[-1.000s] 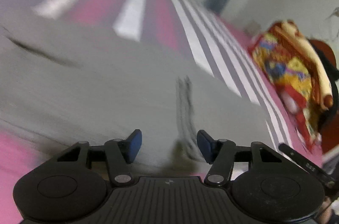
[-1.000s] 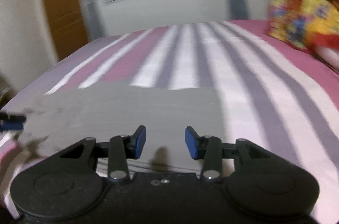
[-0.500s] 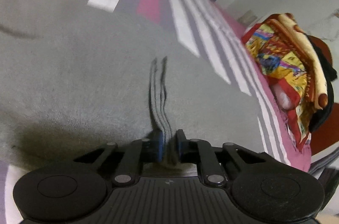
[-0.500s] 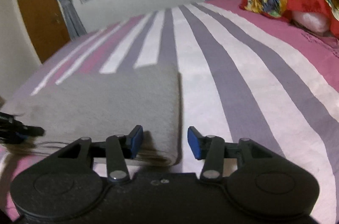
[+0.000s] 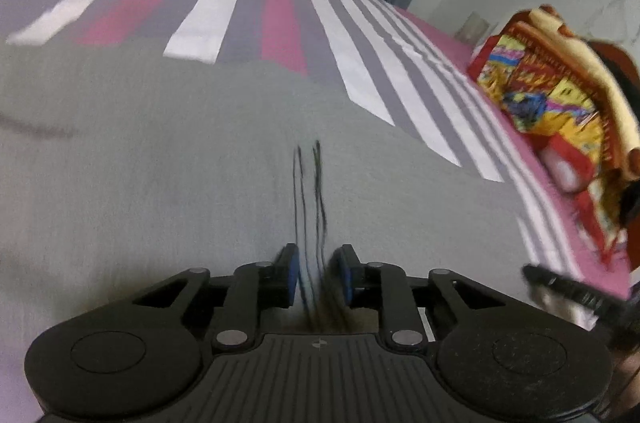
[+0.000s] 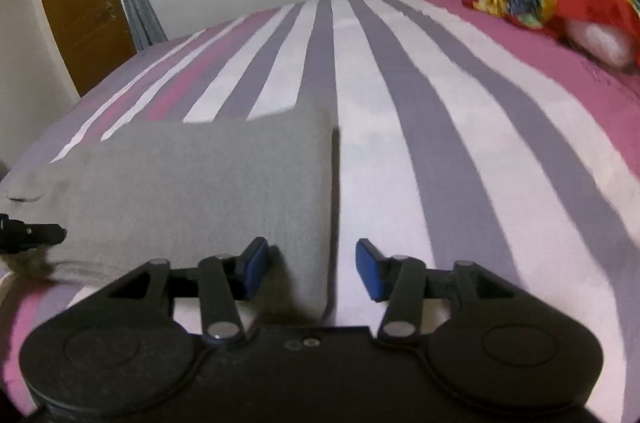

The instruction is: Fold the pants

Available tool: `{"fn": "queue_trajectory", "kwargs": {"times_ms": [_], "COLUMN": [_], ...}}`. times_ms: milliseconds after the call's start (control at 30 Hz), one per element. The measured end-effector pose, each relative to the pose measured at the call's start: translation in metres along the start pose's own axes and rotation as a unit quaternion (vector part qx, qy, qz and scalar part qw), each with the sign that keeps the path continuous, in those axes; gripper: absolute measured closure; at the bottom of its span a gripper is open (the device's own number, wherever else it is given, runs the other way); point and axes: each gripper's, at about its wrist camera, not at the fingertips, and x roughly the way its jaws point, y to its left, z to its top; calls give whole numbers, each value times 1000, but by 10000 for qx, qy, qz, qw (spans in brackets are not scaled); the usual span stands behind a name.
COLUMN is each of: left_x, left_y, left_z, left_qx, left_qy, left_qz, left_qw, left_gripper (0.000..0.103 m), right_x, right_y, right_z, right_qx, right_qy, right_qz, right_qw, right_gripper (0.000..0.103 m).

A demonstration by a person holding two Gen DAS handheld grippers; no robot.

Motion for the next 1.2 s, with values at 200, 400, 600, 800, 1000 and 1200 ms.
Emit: {"fn": "queue_trajectory", "kwargs": {"times_ms": [200,400,600,800,1000,1200], "left_x": [32,34,-20,-113,-156,-133], "left_y": [-10,-17,-13,69,182,246], "left_z": [44,31,-28,-70,-80,-74], "left_qx": [253,385,741,-385,-2246,-3041], "left_qy": [101,89,-295,-1570,-2083,-2096], "left_qz": [239,310,220,-14,124,-156], "left_qw": [9993,9987,9966,9868,9518,9292], "left_gripper": [52,50,50,50,33,33], "right_x": [52,70,12,-51,-66,-56], "right_y": [-10,-12,-15,-43,-70,-59], "right_z": [52,53,-1,-16,-19,-17], "right_qx": [241,356,276,547,1052,889], "right_qy": [42,210,274,-403,-613,-466], "right_qz": [-135,-194,42,2,-148,-208], "right_qw": [9996,9990,9992,9977,9924,9947], "right_gripper": [52,46,46,45,44,43]}}
